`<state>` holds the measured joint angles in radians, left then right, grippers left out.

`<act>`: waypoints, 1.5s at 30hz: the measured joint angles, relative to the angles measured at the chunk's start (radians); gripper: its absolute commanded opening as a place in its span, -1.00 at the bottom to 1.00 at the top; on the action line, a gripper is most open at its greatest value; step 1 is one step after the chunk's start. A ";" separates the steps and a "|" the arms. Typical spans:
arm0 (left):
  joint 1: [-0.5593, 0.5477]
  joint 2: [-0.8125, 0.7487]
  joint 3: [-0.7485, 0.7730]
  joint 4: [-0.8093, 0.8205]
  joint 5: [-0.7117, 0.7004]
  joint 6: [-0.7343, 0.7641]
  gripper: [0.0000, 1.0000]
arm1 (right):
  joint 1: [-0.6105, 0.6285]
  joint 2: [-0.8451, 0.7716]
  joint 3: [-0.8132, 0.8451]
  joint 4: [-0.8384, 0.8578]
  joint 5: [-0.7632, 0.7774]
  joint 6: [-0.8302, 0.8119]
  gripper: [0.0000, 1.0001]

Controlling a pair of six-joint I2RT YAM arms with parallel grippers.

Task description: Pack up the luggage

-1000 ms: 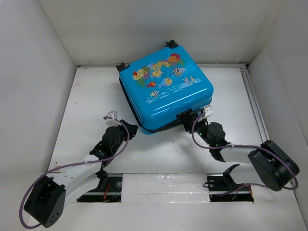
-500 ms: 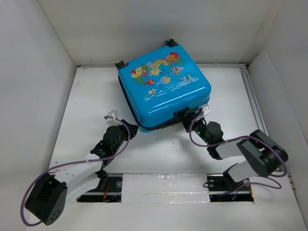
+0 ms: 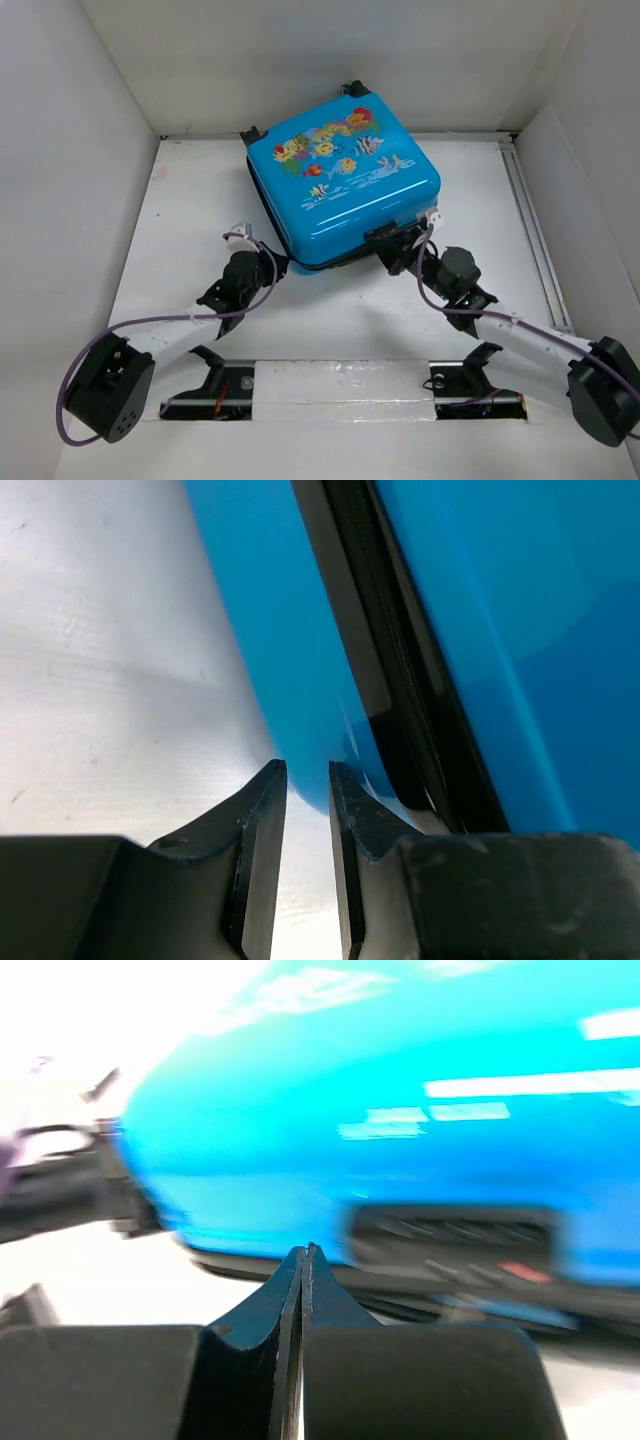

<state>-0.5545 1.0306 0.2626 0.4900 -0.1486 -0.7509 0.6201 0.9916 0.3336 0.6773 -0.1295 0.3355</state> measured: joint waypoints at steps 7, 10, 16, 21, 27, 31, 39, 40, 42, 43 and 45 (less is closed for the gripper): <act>-0.030 0.080 0.069 0.025 -0.015 0.009 -0.64 | 0.166 0.073 0.020 -0.046 0.039 0.038 -1.00; -0.032 0.082 0.076 0.029 -0.019 0.010 -0.64 | 0.188 0.077 -0.034 -0.076 0.118 0.046 -0.83; -0.033 0.044 0.075 0.026 -0.034 0.010 -0.64 | 0.012 0.042 -0.053 -0.108 0.180 0.032 -0.28; -0.034 -0.001 0.057 0.030 -0.037 0.009 -0.64 | -0.122 0.058 -0.032 -0.140 0.144 -0.002 -0.14; -0.034 -0.009 0.057 0.037 -0.036 0.009 -0.64 | -0.235 0.178 0.064 -0.154 -0.026 -0.079 -0.12; -0.034 -0.009 0.057 0.037 -0.036 0.009 -0.64 | -0.248 0.209 0.070 -0.149 -0.134 -0.112 -0.12; -0.033 -0.004 0.057 0.043 -0.042 0.009 -0.64 | -0.274 0.304 0.092 -0.062 -0.227 -0.124 -0.66; -0.033 -0.003 0.057 0.045 -0.045 0.009 -0.64 | -0.276 0.314 0.087 -0.039 -0.227 -0.117 -0.77; -0.033 0.004 0.057 0.053 -0.047 0.009 -0.64 | -0.277 0.331 0.074 0.010 -0.238 -0.099 -1.00; -0.033 0.008 0.057 0.059 -0.047 0.009 -0.64 | -0.271 0.341 0.069 0.032 -0.240 -0.092 -1.00; -0.033 0.021 0.057 0.074 -0.047 0.010 -0.64 | -0.255 0.352 0.061 0.066 -0.231 -0.078 -1.00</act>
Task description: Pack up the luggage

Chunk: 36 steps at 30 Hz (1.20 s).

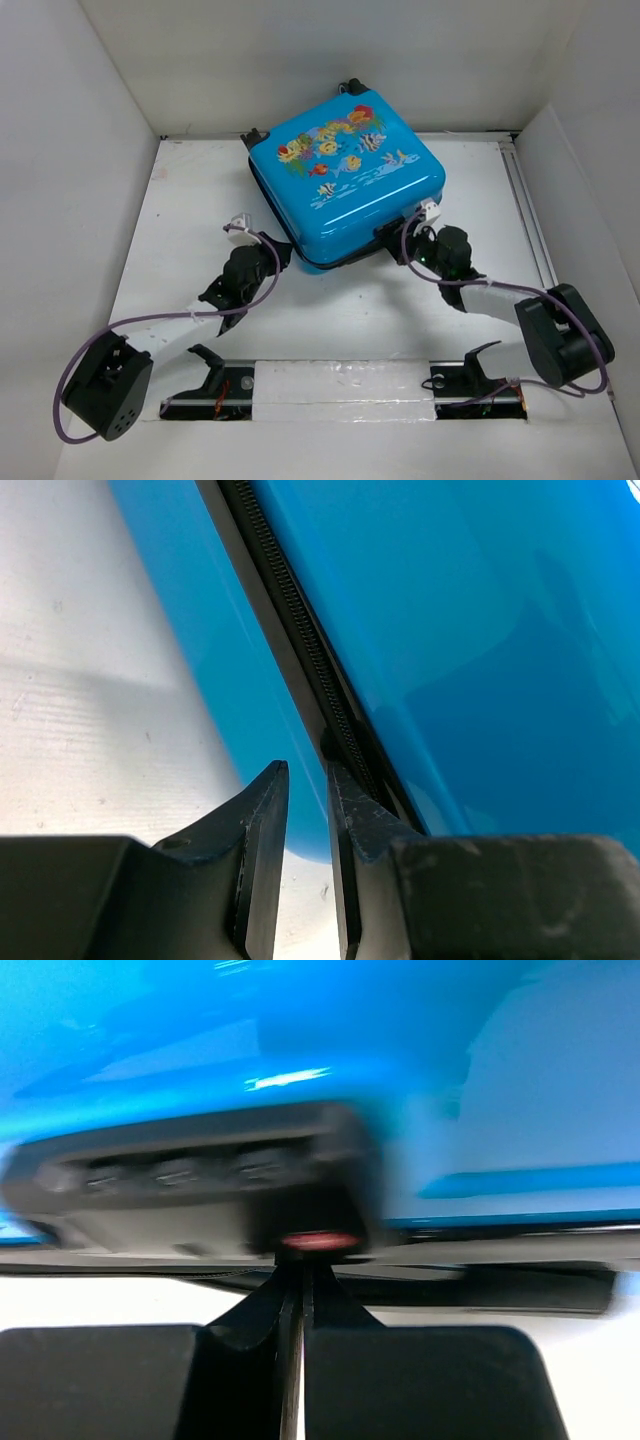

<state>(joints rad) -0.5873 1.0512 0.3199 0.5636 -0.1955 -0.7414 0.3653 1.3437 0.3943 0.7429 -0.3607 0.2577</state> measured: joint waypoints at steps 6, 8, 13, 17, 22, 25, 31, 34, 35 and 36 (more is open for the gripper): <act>0.002 0.056 0.007 0.052 0.004 -0.001 -0.66 | 0.252 -0.048 -0.055 0.040 0.153 0.031 -1.00; 0.001 0.084 0.018 0.065 0.017 -0.003 -0.66 | 0.360 -0.089 -0.072 0.022 0.268 0.037 -1.00; -0.095 0.138 0.062 0.063 -0.034 0.003 -0.66 | 0.551 -0.121 -0.075 -0.040 0.538 0.074 -1.00; -0.176 0.185 0.105 0.049 -0.090 0.016 -0.66 | 0.678 -0.031 0.016 -0.097 0.693 0.083 -1.00; -0.179 0.195 0.125 0.031 -0.131 0.019 -0.63 | 0.756 0.128 0.193 -0.161 0.813 0.062 -1.00; -0.180 0.174 0.129 -0.013 -0.130 0.027 -0.32 | 0.769 0.148 0.206 -0.156 0.852 0.052 -1.00; -0.190 0.014 0.131 -0.182 -0.174 0.012 0.99 | 0.774 0.065 0.137 -0.133 0.834 0.065 -1.00; -0.124 -0.094 0.132 -0.121 -0.171 -0.047 1.00 | 0.775 0.002 0.062 -0.112 0.807 0.094 -1.00; -0.079 -0.114 0.139 -0.102 -0.169 -0.063 1.00 | 0.779 -0.016 0.039 -0.102 0.797 0.105 -1.00; -0.027 -0.118 0.156 -0.093 -0.167 -0.078 1.00 | 0.786 -0.033 0.018 -0.095 0.790 0.117 -1.00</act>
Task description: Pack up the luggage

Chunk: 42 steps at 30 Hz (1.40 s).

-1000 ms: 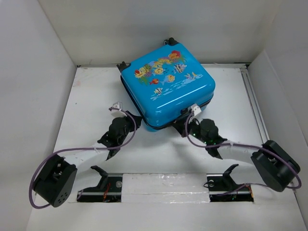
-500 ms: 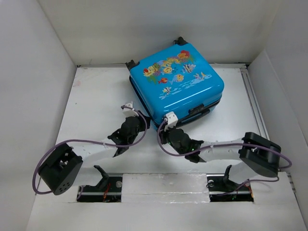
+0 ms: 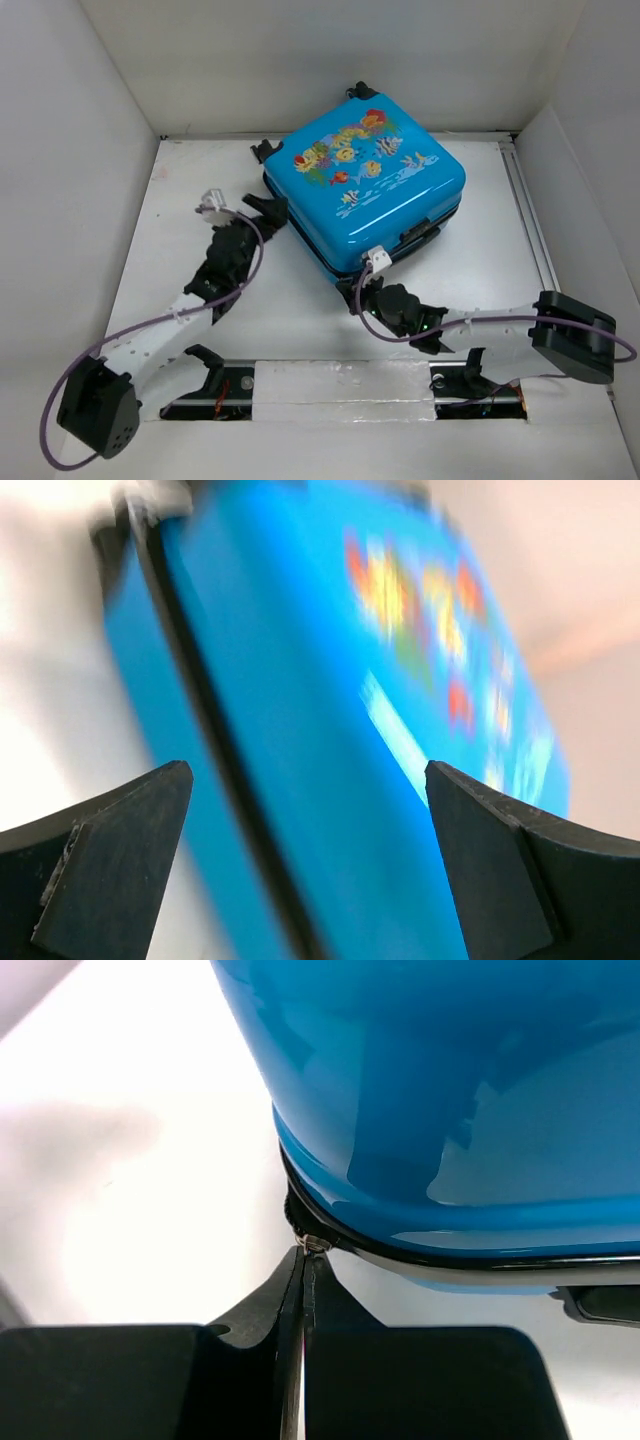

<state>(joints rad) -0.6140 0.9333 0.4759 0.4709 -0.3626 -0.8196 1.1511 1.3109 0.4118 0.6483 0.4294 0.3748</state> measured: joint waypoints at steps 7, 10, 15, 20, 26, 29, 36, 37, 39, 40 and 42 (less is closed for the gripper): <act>0.365 0.293 0.295 0.013 0.188 -0.090 1.00 | 0.092 -0.114 -0.083 -0.015 -0.080 0.078 -1.00; 0.465 0.415 0.349 0.032 0.283 -0.137 1.00 | 0.115 -0.179 -0.110 -0.056 -0.126 0.101 -1.00; 0.581 0.606 0.379 0.071 0.463 -0.241 1.00 | 0.123 -0.244 -0.113 -0.141 -0.154 0.109 -1.00; 0.605 0.703 0.356 0.160 0.574 -0.345 1.00 | 0.123 -0.250 -0.108 -0.167 -0.154 0.108 -1.00; 0.602 0.808 0.356 0.383 0.665 -0.456 0.69 | 0.123 -0.217 -0.101 -0.151 -0.153 0.108 -1.00; 0.602 0.891 0.356 0.518 0.686 -0.534 0.24 | 0.123 -0.199 -0.098 -0.132 -0.158 0.108 -1.00; 0.605 0.983 0.356 0.698 0.700 -0.673 -0.99 | 0.125 -0.180 -0.089 -0.117 -0.164 0.109 -1.00; 0.604 0.985 0.356 0.702 0.698 -0.675 -1.00 | 0.125 -0.179 -0.087 -0.117 -0.164 0.109 -1.00; 0.603 0.984 0.356 0.708 0.692 -0.670 -1.00 | 0.125 -0.181 -0.087 -0.118 -0.164 0.113 -1.00; 0.603 0.984 0.356 0.711 0.688 -0.665 -1.00 | 0.121 -0.186 -0.087 -0.121 -0.167 0.114 -1.00; 0.600 0.974 0.348 0.713 0.666 -0.651 -1.00 | 0.106 -0.204 -0.087 -0.132 -0.188 0.117 -1.00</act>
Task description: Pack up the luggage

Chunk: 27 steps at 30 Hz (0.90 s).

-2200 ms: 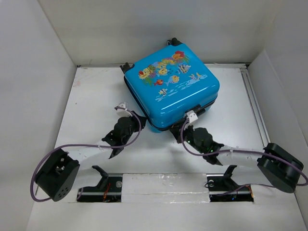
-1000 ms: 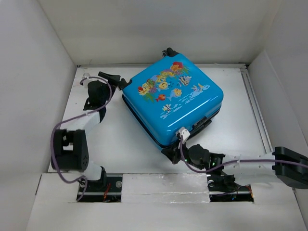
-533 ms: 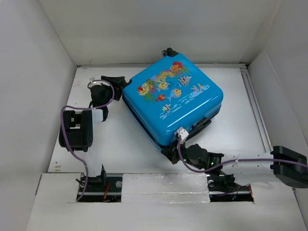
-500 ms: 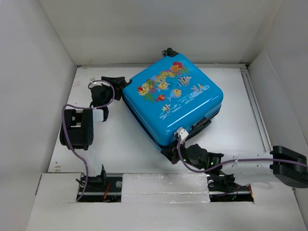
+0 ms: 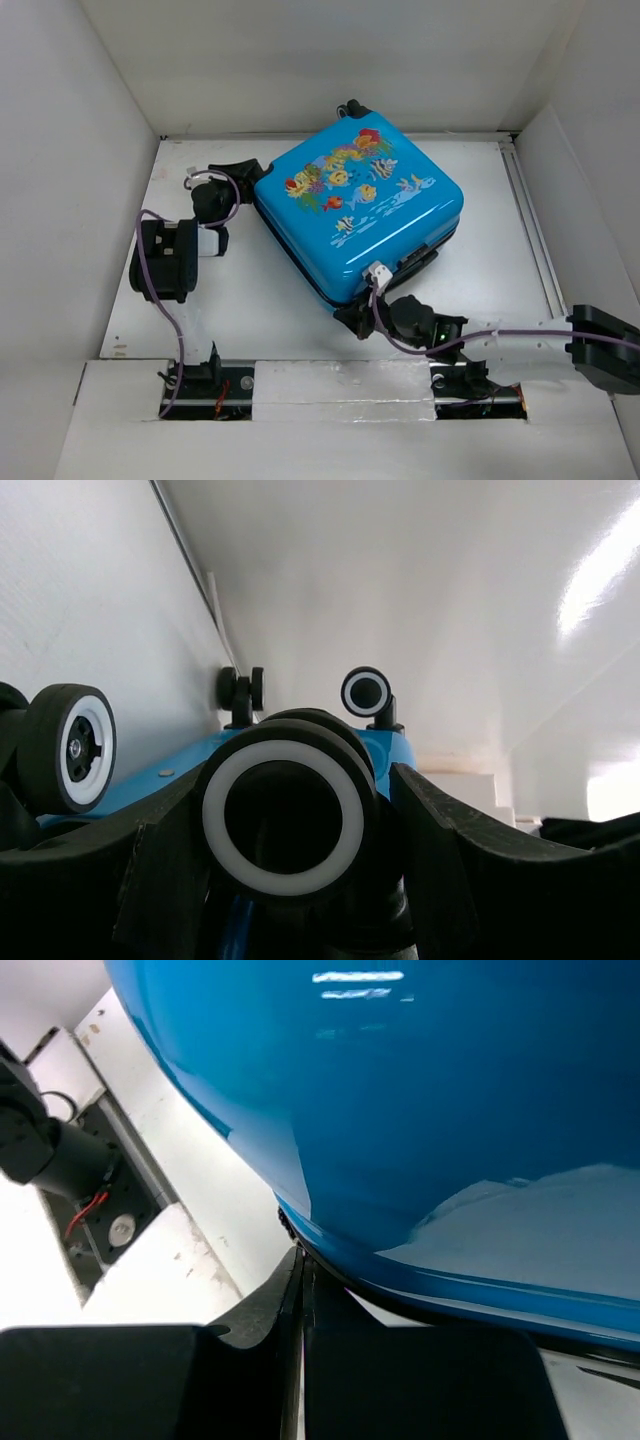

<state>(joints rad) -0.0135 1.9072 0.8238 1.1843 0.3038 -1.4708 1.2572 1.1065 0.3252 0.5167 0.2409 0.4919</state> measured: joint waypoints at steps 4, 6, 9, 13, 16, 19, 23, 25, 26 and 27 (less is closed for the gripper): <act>-0.001 -0.111 -0.094 -0.018 -0.089 0.055 -1.00 | -0.075 -0.080 -0.011 -0.071 -0.099 0.006 -1.00; 0.005 -0.178 -0.153 -0.022 -0.129 0.083 -1.00 | -0.116 -0.120 -0.017 -0.110 -0.163 -0.008 -1.00; 0.018 -0.328 -0.279 -0.034 -0.219 0.134 -1.00 | -0.202 -0.159 -0.011 -0.185 -0.274 -0.042 -1.00; 0.022 -0.547 -0.449 -0.021 -0.386 0.180 -1.00 | -0.374 -0.150 0.044 -0.300 -0.426 -0.098 -1.00; -0.002 -0.734 -0.568 -0.018 -0.489 0.223 -1.00 | -0.519 -0.107 0.103 -0.388 -0.480 -0.116 -1.00; -0.034 -0.916 -0.650 -0.074 -0.525 0.253 -1.00 | -0.652 -0.057 0.154 -0.415 -0.492 -0.133 -1.00; -0.069 -1.124 -0.720 -0.208 -0.497 0.290 -1.00 | -0.698 -0.006 0.164 -0.335 -0.354 -0.125 -1.00; -0.070 -1.186 -0.728 -0.260 -0.488 0.324 -1.00 | -0.647 -0.004 0.128 -0.267 -0.250 -0.103 -1.00; -0.069 -1.198 -0.728 -0.275 -0.487 0.340 -1.00 | -0.597 -0.002 0.105 -0.224 -0.170 -0.093 -1.00; -0.069 -1.199 -0.728 -0.280 -0.491 0.357 -1.00 | -0.537 0.007 0.088 -0.188 -0.080 -0.088 -1.00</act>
<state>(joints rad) -0.0830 0.7078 0.0959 0.9043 -0.1871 -1.1133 0.7204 1.1137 0.4133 0.3286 0.1608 0.4042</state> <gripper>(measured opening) 0.591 0.019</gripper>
